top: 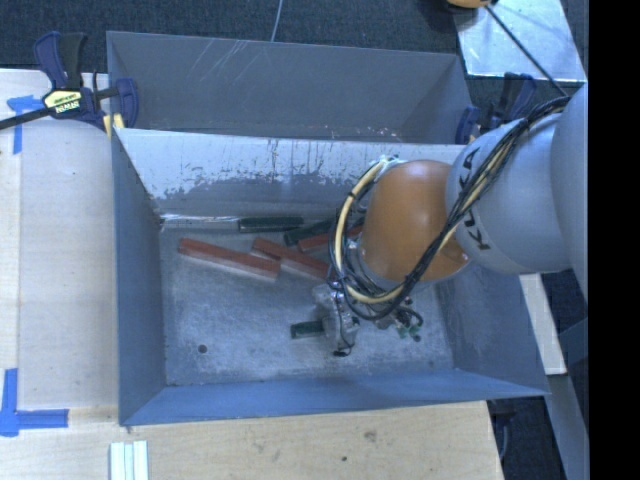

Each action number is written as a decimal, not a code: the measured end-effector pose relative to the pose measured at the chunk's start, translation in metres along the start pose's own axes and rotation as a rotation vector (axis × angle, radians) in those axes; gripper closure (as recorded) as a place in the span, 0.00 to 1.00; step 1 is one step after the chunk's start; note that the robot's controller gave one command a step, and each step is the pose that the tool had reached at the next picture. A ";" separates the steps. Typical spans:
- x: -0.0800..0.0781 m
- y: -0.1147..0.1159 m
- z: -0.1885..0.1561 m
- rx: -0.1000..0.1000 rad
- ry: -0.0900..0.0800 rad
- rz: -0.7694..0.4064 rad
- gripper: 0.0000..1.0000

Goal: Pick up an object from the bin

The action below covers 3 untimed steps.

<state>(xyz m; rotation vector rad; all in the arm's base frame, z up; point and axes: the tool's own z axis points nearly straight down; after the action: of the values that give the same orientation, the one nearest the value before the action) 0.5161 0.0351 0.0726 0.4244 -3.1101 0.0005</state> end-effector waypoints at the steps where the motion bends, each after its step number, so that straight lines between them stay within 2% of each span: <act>1: -0.001 0.000 0.002 0.001 -0.007 -0.001 0.00; 2: -0.001 0.001 0.002 0.000 -0.007 -0.002 1.00; 3: -0.001 0.001 0.002 0.001 -0.007 -0.002 1.00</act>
Offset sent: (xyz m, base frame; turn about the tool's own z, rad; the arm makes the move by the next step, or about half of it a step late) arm 0.0000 0.0000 0.0000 0.0000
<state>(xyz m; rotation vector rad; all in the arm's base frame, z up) 0.5167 0.0358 0.0708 0.4281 -3.1163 -0.0001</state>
